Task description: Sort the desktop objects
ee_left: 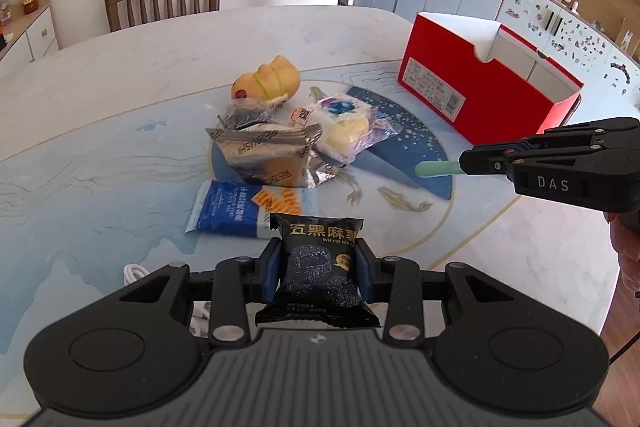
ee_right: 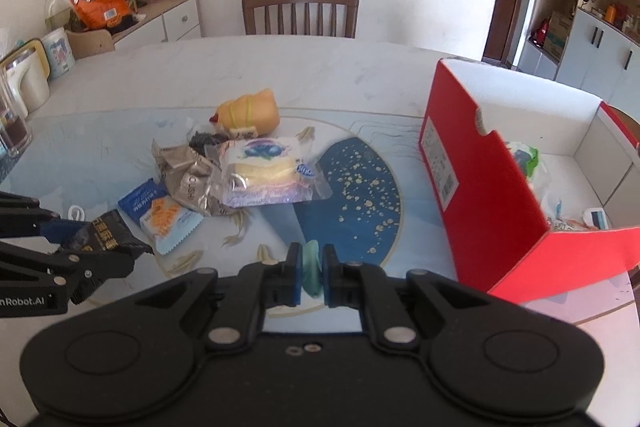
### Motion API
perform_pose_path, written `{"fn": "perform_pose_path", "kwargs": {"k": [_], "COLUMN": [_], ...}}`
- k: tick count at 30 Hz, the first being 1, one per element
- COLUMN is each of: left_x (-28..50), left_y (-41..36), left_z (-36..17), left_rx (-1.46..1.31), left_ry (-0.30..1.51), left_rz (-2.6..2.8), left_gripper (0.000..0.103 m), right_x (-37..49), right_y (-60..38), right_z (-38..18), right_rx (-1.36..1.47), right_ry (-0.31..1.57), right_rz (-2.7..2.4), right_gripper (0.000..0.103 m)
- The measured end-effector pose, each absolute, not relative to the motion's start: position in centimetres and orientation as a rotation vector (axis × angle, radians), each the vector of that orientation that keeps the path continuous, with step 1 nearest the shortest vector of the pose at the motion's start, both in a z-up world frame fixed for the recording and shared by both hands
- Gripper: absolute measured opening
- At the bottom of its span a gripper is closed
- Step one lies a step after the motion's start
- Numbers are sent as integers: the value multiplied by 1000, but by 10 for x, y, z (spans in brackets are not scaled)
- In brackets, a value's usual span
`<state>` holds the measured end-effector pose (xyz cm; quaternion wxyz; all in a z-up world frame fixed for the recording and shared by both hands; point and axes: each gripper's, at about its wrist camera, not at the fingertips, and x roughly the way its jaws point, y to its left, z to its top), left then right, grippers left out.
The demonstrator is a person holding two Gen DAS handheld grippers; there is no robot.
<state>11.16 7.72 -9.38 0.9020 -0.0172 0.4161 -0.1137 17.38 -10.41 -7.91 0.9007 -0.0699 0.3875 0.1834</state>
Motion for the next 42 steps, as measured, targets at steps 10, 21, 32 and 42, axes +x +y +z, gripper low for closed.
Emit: {"fn": "perform_pose_path", "kwargs": {"k": [10,21,32,42], "left_x": [120,129,144,162], "left_y": [68,50,18,-22], "left_z": [-79,-59,-37,-17], "left_rx": [-55,-31,-13,22], "left_ry": [870,839,792,745], "left_rz": [-283,-318,-364,-392], "left_gripper": [36,36,36,36], "right_x": [172,172,177,191], "right_y": [-113,-129,-157,-197], "right_z": [-61,-36,-8,14], "right_rx": [-116,-81,-78,-88], "right_ry": [777,729,667,602], "right_rz": [361,334,304,272], "right_gripper": [8,8,8,8]}}
